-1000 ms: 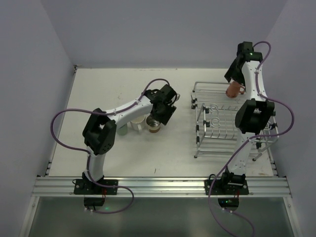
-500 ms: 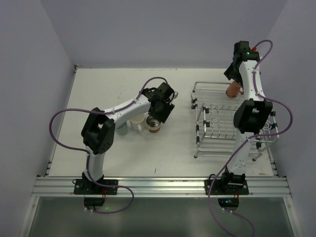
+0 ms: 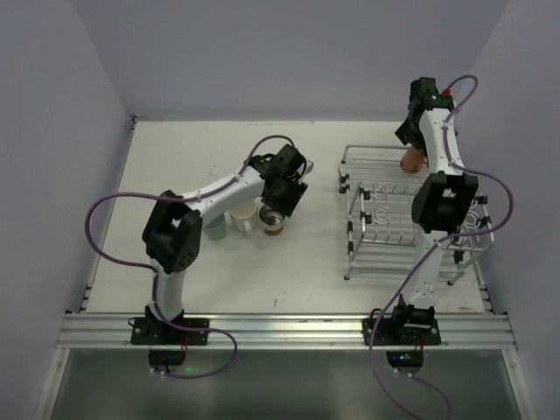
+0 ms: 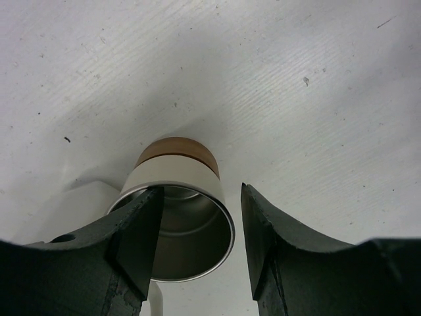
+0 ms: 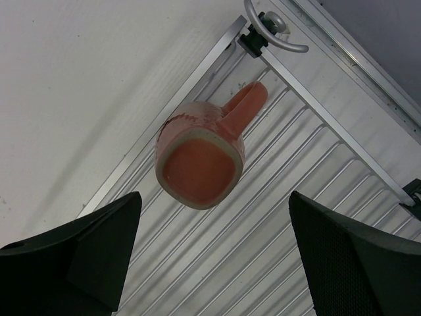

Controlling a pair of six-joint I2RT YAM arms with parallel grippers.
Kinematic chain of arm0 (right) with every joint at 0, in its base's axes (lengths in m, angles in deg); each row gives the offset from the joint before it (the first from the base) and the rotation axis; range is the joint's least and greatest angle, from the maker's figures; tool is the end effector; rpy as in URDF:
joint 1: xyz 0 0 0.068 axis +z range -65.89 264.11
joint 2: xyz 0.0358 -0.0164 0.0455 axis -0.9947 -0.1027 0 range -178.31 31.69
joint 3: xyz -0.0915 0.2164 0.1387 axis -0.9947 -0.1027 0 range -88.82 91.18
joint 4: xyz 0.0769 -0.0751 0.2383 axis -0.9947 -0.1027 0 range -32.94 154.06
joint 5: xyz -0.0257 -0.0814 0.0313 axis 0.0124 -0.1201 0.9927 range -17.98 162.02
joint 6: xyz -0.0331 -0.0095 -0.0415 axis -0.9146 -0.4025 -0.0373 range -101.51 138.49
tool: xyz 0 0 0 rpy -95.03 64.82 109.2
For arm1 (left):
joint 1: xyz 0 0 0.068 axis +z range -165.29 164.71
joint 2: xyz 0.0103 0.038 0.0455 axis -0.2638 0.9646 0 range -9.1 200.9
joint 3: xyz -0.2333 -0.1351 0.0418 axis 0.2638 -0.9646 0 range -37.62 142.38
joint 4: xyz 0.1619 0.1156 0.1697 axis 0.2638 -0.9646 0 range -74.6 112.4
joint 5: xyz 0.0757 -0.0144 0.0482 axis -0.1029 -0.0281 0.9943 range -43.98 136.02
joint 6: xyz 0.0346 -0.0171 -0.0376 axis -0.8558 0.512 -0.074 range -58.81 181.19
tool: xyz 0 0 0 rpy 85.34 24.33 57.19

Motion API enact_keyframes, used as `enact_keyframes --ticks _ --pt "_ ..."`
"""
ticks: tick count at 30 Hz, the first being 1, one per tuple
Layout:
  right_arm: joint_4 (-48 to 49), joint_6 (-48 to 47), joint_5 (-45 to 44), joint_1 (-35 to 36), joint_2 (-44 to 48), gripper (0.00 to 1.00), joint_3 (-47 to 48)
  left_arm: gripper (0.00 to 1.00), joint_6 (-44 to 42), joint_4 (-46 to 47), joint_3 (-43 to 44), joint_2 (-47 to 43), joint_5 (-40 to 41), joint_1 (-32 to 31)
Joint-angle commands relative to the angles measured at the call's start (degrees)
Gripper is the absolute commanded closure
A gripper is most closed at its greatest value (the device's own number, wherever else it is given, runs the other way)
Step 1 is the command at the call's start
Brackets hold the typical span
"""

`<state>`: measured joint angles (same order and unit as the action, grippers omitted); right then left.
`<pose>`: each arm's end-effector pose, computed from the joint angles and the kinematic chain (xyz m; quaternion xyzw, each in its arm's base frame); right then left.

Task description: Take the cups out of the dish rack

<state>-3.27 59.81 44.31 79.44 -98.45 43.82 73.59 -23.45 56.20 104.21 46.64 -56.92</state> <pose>0.4743 -0.0553 0.2904 0.4181 0.8520 -0.1553 0.2742 0.3152 -0.2795 0.2312 0.2453 0.9456 -0.0923 0.1926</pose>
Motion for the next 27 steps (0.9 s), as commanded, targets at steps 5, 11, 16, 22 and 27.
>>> enact_keyframes --ticks 5,11,16,22,27 --pt "4.40 -0.97 -4.55 -0.34 -2.74 0.04 1.57 0.45 -0.63 2.34 -1.36 -3.37 -2.03 0.85" --pt "5.63 -4.49 -5.08 -0.43 -3.62 0.05 -0.27 0.45 -0.19 2.95 -1.10 -3.28 -3.08 1.28" --pt "6.42 -6.25 -5.43 -0.52 -4.15 0.09 -0.80 0.45 -0.10 2.95 -1.27 -3.10 -4.05 1.55" --pt "7.21 -7.39 -3.06 -0.61 -4.94 0.18 -0.36 0.44 -0.10 3.04 -1.01 -3.10 -4.75 2.16" --pt "9.49 -9.50 -2.71 -0.69 -4.50 0.26 -2.64 0.44 -0.01 3.04 -1.10 -3.10 -5.37 2.43"
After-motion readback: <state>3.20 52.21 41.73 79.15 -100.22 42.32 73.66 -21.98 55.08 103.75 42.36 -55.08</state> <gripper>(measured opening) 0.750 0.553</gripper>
